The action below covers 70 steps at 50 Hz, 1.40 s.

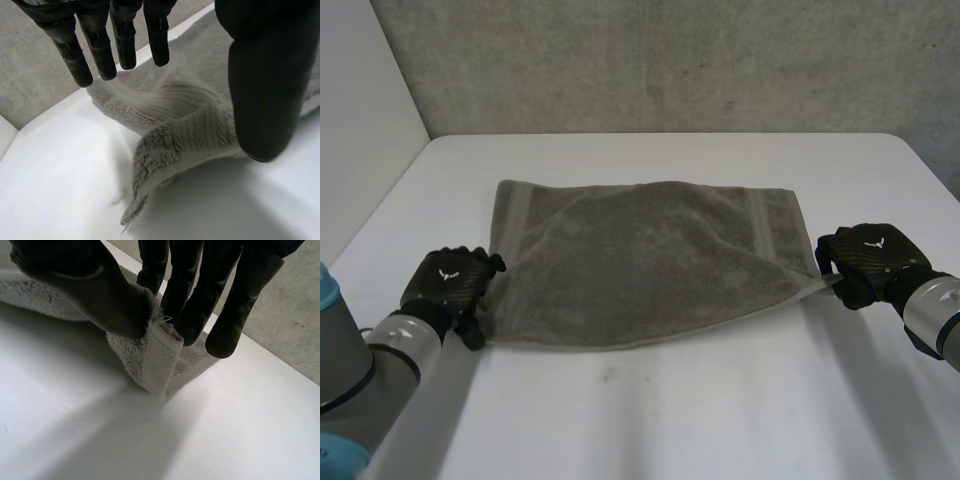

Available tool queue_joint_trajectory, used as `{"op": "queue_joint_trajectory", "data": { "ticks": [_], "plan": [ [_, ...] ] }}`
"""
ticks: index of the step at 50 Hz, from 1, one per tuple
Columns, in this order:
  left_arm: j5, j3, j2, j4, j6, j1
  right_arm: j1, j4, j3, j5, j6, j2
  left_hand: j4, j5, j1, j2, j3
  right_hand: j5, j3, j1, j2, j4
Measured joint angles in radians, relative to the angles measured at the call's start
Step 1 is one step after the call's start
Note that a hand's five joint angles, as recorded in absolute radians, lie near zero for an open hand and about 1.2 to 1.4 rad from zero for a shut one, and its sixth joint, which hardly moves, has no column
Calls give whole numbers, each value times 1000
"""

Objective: Fold the towel.

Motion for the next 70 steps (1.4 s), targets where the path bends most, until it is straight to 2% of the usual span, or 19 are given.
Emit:
{"op": "queue_joint_trajectory", "data": {
  "ticks": [10,16,24,32,43,58,70],
  "plan": [
    [-1,-118,134,2,1,-3,-1,0,3,-17,4,10,-26,-21,-23,-25,-26,0,0,0,0,0],
    [-3,-159,170,12,8,2,-1,-4,4,-17,-1,17,65,70,61,67,67,0,0,0,0,0],
    [-4,-172,123,36,59,57,-1,-6,4,-17,-5,29,288,295,288,292,289,0,0,0,0,0],
    [-3,-179,89,70,89,105,0,-6,4,-17,-6,40,316,323,314,318,318,0,0,0,0,0],
    [7,-163,34,160,90,105,5,-7,5,-18,-8,60,301,307,303,302,302,0,0,0,0,0],
    [118,-139,-33,178,90,92,6,-8,4,-18,-10,64,261,265,260,261,262,0,0,0,0,0],
    [114,-88,-92,182,92,90,5,-8,3,-18,-11,65,341,345,338,343,342,0,0,0,0,0]
  ]
}}
